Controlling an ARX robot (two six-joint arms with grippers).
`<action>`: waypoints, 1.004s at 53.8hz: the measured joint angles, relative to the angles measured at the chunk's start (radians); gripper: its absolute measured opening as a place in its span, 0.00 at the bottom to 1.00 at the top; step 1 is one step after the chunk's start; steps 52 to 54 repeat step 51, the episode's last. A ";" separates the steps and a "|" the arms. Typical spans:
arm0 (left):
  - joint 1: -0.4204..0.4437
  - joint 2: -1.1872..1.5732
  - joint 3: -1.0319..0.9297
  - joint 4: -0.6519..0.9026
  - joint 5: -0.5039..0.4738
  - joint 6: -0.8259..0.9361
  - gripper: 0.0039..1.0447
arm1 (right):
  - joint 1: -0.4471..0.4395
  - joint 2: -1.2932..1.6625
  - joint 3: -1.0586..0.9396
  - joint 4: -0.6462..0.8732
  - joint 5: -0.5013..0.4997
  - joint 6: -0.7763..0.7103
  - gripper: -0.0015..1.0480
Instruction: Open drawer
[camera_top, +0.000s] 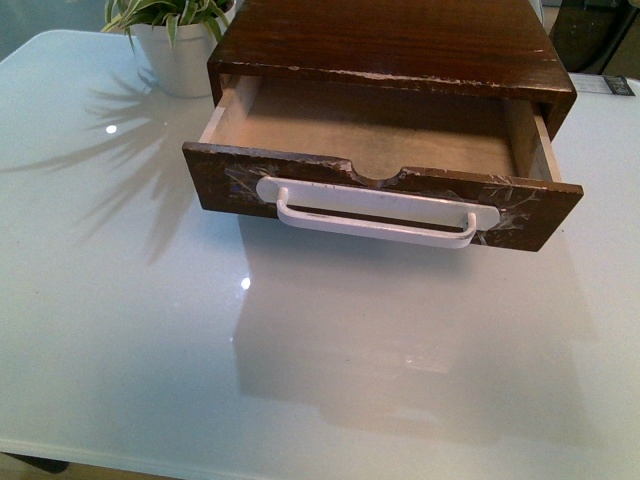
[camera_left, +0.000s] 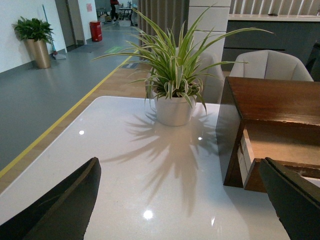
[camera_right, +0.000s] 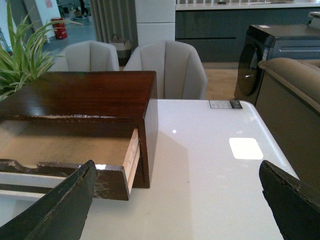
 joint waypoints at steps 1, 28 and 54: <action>0.000 0.000 0.000 0.000 0.000 0.000 0.92 | 0.000 0.000 0.000 0.000 0.000 0.000 0.91; 0.000 0.000 0.000 0.000 0.000 0.000 0.92 | 0.000 0.000 0.000 0.000 0.000 0.000 0.91; 0.000 0.000 0.000 0.000 0.000 0.000 0.92 | 0.000 0.000 0.000 0.000 0.000 0.000 0.91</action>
